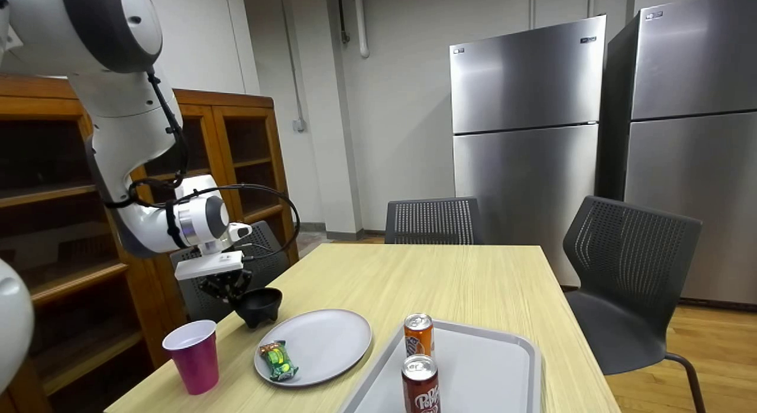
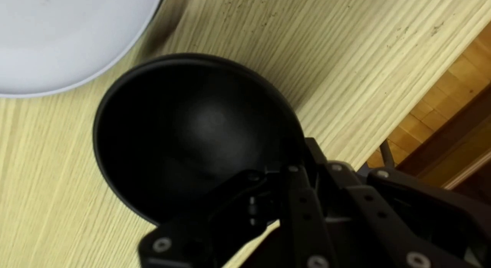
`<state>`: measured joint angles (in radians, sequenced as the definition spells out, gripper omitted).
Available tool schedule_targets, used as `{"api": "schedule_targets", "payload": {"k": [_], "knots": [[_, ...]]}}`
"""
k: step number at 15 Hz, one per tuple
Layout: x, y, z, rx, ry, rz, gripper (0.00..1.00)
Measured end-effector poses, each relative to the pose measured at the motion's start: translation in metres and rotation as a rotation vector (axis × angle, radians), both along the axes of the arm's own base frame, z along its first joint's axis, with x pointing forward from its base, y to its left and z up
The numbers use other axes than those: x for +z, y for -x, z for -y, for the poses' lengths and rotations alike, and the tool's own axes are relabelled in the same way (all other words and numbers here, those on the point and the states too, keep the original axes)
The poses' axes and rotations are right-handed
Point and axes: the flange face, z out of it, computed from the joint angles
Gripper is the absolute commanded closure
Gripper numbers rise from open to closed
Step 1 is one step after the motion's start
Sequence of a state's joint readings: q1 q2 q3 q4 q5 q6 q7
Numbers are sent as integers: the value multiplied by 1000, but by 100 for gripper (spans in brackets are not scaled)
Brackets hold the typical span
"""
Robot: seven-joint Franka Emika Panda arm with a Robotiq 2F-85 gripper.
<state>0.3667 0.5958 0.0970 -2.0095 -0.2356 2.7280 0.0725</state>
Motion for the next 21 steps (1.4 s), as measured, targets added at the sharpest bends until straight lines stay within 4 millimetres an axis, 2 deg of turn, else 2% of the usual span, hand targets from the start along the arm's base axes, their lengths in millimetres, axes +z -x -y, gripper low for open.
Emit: {"api": "schedule_targets", "payload": {"k": [5, 6, 7, 9, 16, 21], "knots": [[-10, -7, -6, 1, -3, -1, 98], [-11, -8, -6, 1, -3, -1, 68], [-11, -10, -6, 0, -4, 1, 66], [-11, -12, -6, -2, -4, 3, 53], [-4, -17, -7, -1, -9, 17, 2], [20, -21, -2, -3, -11, 26, 0]]}}
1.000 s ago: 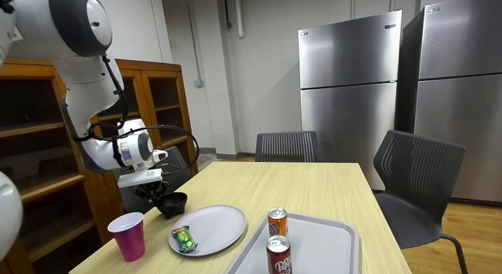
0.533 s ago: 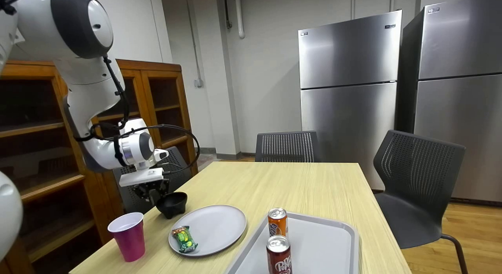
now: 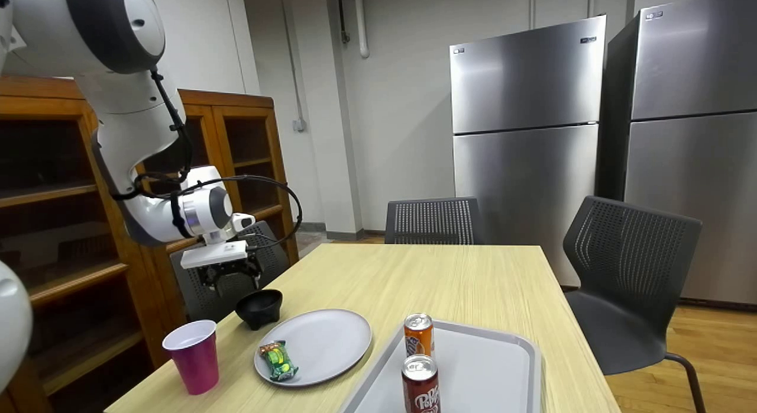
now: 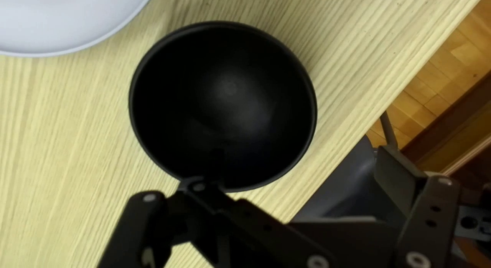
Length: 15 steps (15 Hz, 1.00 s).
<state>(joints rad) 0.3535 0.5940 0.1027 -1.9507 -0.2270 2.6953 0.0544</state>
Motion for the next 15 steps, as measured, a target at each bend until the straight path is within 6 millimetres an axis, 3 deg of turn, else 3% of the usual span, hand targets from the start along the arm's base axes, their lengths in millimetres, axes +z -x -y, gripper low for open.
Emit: {"api": "schedule_targets", "payload": {"k": [7, 15], "knots": [[35, 4, 27, -4, -2, 15, 0], [41, 28, 73, 54, 35, -13, 0]]}}
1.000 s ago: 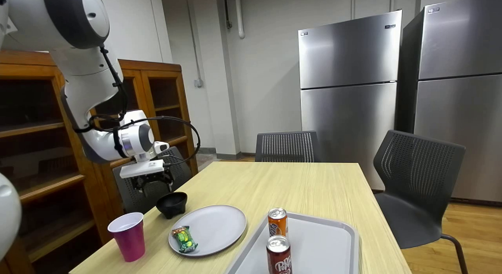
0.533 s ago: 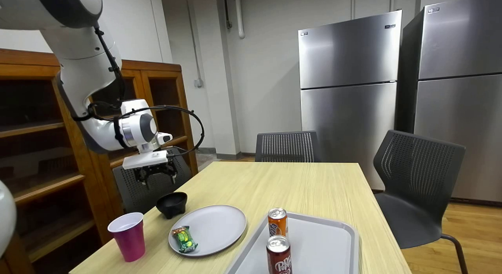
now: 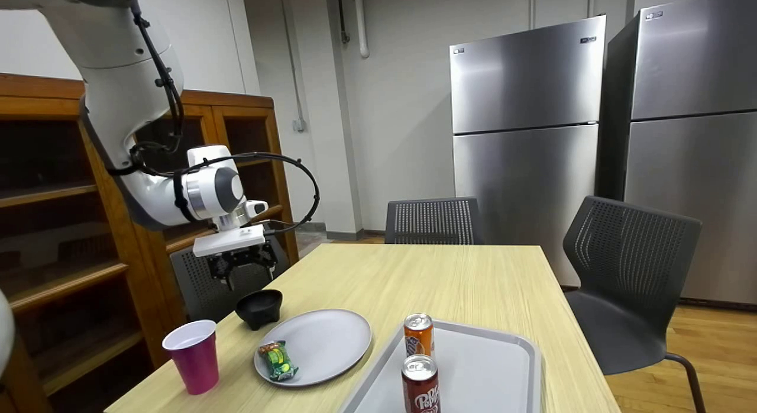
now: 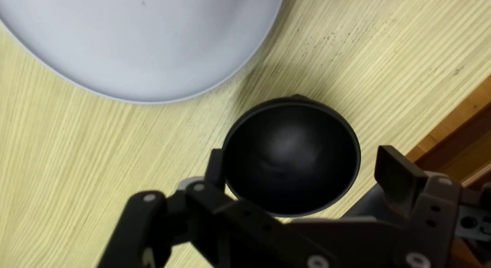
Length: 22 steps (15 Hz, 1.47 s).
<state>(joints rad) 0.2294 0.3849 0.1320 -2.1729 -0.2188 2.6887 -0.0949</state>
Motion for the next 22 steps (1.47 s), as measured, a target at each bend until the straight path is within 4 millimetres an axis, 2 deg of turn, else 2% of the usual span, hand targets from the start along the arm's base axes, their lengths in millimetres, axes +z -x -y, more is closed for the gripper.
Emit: {"api": "schedule_targets", "payload": {"k": [8, 16, 19, 22], "knots": [[1, 29, 50, 15, 27, -25, 0], [1, 34, 54, 14, 30, -29, 0], [-5, 38, 57, 27, 34, -45, 0], [-15, 46, 70, 57, 39, -71, 0]]}}
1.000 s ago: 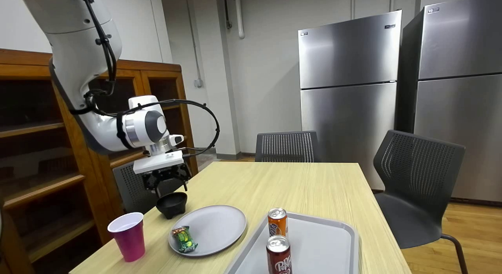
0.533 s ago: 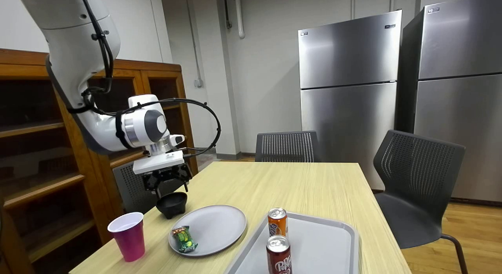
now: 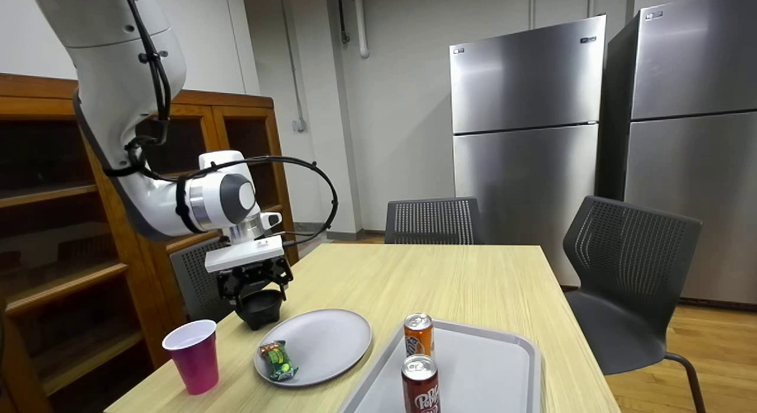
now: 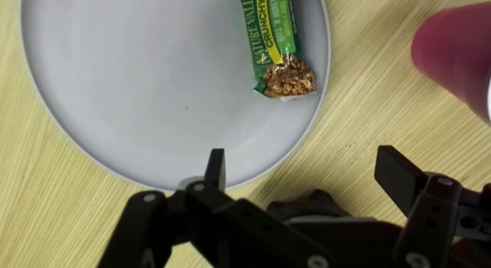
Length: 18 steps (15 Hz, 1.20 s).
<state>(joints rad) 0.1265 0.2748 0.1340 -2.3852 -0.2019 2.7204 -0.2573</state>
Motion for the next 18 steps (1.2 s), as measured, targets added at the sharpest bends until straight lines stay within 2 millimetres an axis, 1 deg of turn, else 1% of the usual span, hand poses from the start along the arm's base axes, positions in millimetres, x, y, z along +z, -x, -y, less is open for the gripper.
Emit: {"api": "schedule_targets", "payload": {"k": [6, 9, 12, 18], "knots": [[-22, 18, 35, 50, 4, -54, 0], [-30, 22, 46, 68, 4, -70, 0], [-41, 26, 50, 82, -1, -79, 0], [-66, 32, 48, 95, -17, -83, 0]]}}
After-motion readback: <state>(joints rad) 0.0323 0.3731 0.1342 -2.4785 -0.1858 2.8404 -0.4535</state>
